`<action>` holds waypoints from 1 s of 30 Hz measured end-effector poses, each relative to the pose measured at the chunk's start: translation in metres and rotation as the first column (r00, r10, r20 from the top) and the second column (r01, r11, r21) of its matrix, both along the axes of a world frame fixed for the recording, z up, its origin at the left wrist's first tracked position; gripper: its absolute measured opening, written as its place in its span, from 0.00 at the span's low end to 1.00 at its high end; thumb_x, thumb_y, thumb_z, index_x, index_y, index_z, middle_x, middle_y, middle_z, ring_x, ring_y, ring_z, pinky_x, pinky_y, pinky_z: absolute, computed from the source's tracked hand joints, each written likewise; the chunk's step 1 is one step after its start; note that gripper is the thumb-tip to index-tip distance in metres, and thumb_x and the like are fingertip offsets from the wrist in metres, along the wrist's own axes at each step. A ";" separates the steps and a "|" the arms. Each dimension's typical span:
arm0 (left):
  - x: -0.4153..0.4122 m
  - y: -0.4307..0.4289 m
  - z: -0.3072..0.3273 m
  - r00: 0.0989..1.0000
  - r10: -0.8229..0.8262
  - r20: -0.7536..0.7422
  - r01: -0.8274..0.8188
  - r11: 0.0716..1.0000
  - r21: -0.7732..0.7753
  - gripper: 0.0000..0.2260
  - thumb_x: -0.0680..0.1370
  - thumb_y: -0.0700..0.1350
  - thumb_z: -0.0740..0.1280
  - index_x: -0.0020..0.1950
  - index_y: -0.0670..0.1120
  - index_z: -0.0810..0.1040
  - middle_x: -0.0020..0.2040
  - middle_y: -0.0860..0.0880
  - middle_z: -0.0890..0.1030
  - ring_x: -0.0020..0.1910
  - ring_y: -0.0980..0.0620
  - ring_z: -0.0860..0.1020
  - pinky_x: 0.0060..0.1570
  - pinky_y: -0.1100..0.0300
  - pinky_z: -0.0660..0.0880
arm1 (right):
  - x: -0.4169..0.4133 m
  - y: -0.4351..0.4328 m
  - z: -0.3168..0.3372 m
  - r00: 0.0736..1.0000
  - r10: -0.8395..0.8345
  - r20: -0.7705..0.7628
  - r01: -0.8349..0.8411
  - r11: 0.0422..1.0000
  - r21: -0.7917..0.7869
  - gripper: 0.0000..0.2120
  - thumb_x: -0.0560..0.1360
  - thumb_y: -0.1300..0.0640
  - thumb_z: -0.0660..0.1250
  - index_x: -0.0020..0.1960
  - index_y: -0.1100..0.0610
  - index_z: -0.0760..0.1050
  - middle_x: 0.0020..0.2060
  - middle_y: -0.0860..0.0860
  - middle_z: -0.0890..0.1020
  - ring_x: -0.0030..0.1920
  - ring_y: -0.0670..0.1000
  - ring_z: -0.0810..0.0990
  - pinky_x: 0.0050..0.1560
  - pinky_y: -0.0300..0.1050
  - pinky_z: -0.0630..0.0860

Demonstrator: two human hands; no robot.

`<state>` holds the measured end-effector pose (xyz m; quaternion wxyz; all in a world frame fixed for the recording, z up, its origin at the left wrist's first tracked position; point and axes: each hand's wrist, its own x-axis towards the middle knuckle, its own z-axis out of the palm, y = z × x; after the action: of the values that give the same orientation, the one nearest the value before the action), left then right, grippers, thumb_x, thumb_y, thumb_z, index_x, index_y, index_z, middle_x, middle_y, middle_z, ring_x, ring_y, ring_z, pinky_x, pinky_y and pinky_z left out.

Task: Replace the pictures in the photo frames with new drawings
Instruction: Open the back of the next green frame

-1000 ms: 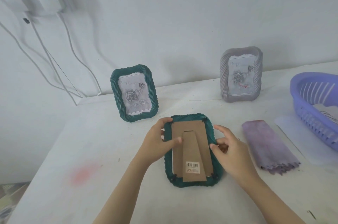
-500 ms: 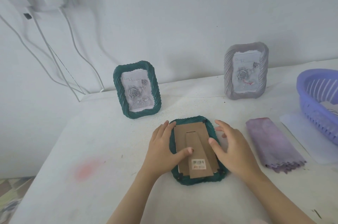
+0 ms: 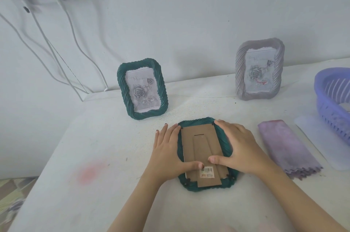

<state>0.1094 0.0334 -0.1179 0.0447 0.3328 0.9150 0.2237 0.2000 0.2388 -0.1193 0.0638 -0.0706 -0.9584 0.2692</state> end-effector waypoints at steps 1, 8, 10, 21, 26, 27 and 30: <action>-0.001 0.000 0.000 1.000 -0.002 0.003 0.002 1.000 0.000 0.56 0.55 0.77 0.59 0.75 0.50 0.50 0.76 0.56 0.51 0.75 0.56 0.41 0.70 0.58 0.33 | -0.001 0.001 0.000 1.000 0.007 0.009 -0.007 1.000 0.015 0.49 0.56 0.25 0.60 0.73 0.43 0.54 0.72 0.40 0.58 0.69 0.44 0.55 0.68 0.43 0.53; -0.002 -0.001 0.000 0.999 -0.027 -0.031 0.026 0.999 -0.041 0.56 0.55 0.79 0.56 0.76 0.50 0.49 0.76 0.56 0.49 0.75 0.55 0.40 0.70 0.58 0.32 | -0.006 0.006 -0.003 0.997 0.029 0.069 -0.036 0.994 0.107 0.54 0.52 0.16 0.48 0.73 0.41 0.53 0.73 0.42 0.57 0.71 0.46 0.54 0.69 0.45 0.51; -0.002 -0.001 0.001 0.999 -0.031 -0.039 0.029 0.998 -0.056 0.56 0.55 0.79 0.56 0.76 0.50 0.49 0.76 0.56 0.50 0.74 0.55 0.43 0.71 0.57 0.33 | -0.006 0.006 -0.002 0.995 0.031 0.096 -0.042 0.992 0.117 0.55 0.51 0.16 0.45 0.73 0.40 0.51 0.73 0.42 0.55 0.71 0.46 0.52 0.69 0.45 0.50; -0.008 0.003 0.006 0.998 -0.039 -0.047 0.037 0.998 -0.048 0.54 0.53 0.78 0.58 0.73 0.52 0.54 0.71 0.56 0.57 0.69 0.54 0.54 0.66 0.63 0.47 | -0.014 0.007 0.006 0.979 0.049 0.200 -0.079 0.986 0.148 0.60 0.46 0.15 0.47 0.74 0.41 0.48 0.72 0.45 0.54 0.71 0.48 0.52 0.69 0.47 0.50; -0.005 0.001 0.003 0.996 -0.037 -0.077 0.035 0.999 -0.028 0.51 0.54 0.78 0.59 0.70 0.52 0.59 0.72 0.56 0.58 0.70 0.55 0.55 0.68 0.61 0.47 | -0.011 0.004 0.004 0.987 0.035 0.157 -0.055 0.991 0.125 0.56 0.51 0.19 0.53 0.74 0.42 0.50 0.72 0.45 0.55 0.71 0.49 0.53 0.69 0.47 0.50; -0.005 0.001 0.002 0.996 -0.038 -0.077 0.036 0.999 -0.031 0.51 0.55 0.78 0.58 0.71 0.52 0.59 0.73 0.56 0.57 0.71 0.54 0.54 0.69 0.60 0.47 | -0.010 0.004 0.004 0.987 0.033 0.154 -0.053 0.991 0.124 0.57 0.50 0.18 0.53 0.74 0.43 0.50 0.72 0.45 0.56 0.71 0.49 0.53 0.69 0.47 0.50; -0.006 0.000 0.000 0.996 -0.046 -0.082 0.043 0.998 -0.046 0.51 0.56 0.79 0.57 0.72 0.52 0.58 0.75 0.55 0.56 0.72 0.54 0.53 0.71 0.57 0.47 | -0.010 0.003 0.004 0.988 0.030 0.151 -0.049 0.991 0.125 0.54 0.53 0.21 0.53 0.74 0.43 0.50 0.72 0.45 0.56 0.71 0.49 0.54 0.69 0.47 0.50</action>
<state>0.1036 0.0337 -0.1176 0.0189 0.3610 0.9132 0.1881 0.1899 0.2419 -0.1154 -0.0089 -0.0673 -0.9770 0.2022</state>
